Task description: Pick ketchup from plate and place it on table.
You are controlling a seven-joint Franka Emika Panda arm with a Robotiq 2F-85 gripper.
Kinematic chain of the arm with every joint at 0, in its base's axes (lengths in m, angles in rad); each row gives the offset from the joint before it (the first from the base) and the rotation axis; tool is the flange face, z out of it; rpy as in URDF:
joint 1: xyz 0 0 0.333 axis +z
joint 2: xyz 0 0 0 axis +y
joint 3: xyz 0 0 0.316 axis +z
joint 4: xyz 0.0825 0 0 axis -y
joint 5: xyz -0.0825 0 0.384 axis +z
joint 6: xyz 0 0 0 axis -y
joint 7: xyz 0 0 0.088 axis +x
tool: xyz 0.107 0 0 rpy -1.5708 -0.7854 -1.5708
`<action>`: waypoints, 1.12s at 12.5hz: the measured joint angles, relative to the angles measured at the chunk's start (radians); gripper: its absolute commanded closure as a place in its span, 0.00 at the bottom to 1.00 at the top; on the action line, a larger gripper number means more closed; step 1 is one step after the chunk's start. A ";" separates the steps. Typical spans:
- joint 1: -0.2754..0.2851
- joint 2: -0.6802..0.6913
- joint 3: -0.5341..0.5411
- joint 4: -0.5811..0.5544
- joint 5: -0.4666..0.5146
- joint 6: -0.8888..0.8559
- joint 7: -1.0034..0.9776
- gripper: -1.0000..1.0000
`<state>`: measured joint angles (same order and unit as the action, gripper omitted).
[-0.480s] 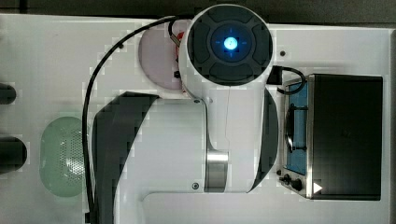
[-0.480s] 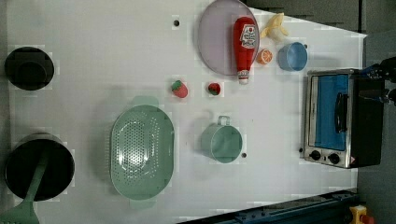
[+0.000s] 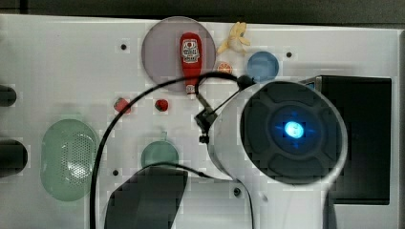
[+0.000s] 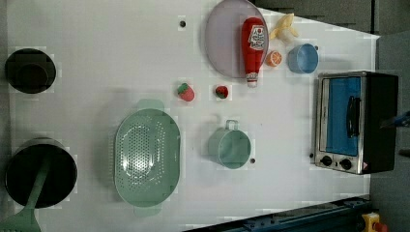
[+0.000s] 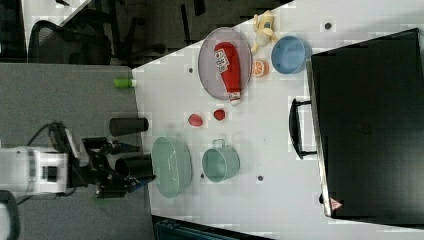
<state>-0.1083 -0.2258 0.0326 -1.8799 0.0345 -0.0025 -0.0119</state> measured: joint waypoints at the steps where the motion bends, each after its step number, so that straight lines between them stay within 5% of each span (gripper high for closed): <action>1: 0.001 0.005 -0.001 0.018 0.000 0.024 0.000 0.00; 14: 0.018 0.500 0.115 0.008 0.022 0.407 -0.153 0.00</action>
<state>-0.0901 0.2744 0.1473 -1.8721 0.0565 0.4048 -0.1649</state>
